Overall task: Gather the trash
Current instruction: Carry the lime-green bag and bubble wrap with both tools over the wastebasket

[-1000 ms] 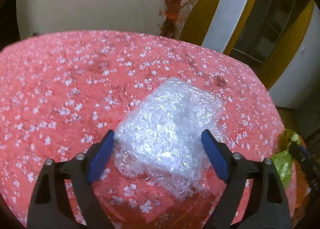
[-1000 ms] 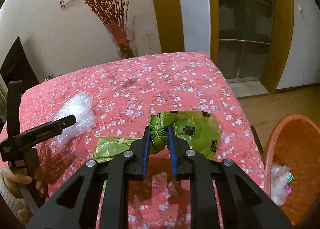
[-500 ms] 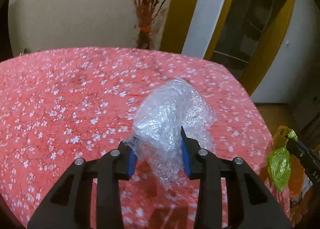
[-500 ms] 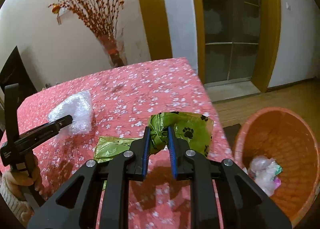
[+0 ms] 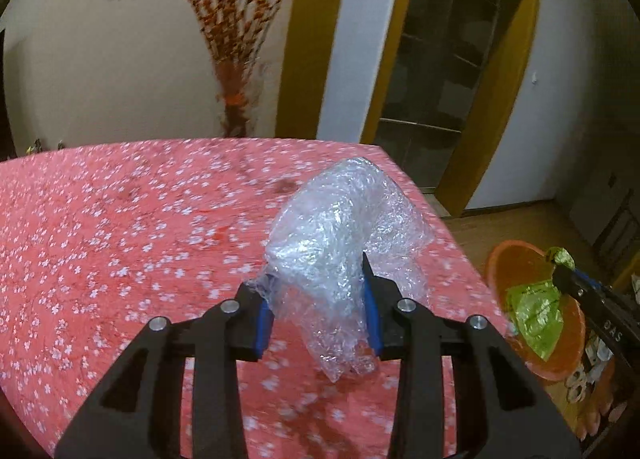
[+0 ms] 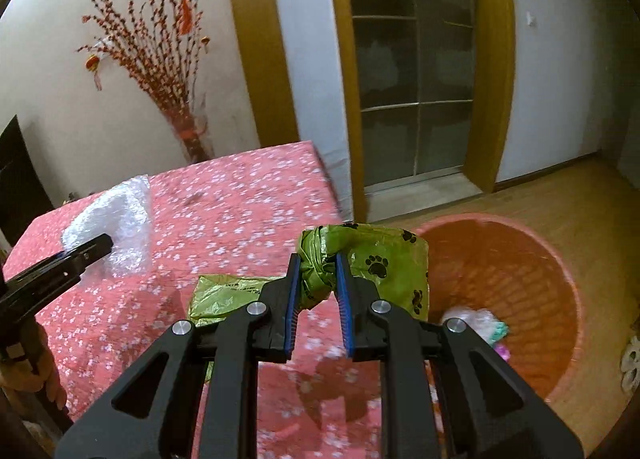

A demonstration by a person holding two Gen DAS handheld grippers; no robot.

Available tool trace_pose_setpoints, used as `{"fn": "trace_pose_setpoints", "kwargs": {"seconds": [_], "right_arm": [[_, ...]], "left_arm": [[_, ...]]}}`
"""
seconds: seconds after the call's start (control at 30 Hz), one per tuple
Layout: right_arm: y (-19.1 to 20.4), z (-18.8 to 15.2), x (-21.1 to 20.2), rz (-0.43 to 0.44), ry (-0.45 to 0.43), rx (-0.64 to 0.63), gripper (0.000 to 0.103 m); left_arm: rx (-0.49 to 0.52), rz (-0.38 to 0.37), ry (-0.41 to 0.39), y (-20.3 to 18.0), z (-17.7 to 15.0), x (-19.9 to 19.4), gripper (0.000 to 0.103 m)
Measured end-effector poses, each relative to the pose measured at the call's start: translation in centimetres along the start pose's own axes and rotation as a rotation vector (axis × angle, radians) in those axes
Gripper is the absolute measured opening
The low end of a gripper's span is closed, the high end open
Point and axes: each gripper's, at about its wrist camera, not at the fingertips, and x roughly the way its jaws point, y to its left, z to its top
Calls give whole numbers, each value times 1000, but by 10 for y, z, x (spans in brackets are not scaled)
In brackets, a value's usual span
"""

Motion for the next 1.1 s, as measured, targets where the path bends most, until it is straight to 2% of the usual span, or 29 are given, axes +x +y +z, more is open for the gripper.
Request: {"fn": "trace_pose_setpoints", "kwargs": {"seconds": [0.27, 0.63, 1.1], "right_arm": [[-30, -4, -19, -55, -31, 31, 18], [-64, -12, -35, -89, -45, 87, 18], [-105, -18, -40, -133, -43, 149, 18]], "left_arm": [[70, -42, -25, -48, -10, -12, 37], [119, -102, -26, -94, -13, -12, 37], [172, -184, 17, -155, -21, 6, 37]]}}
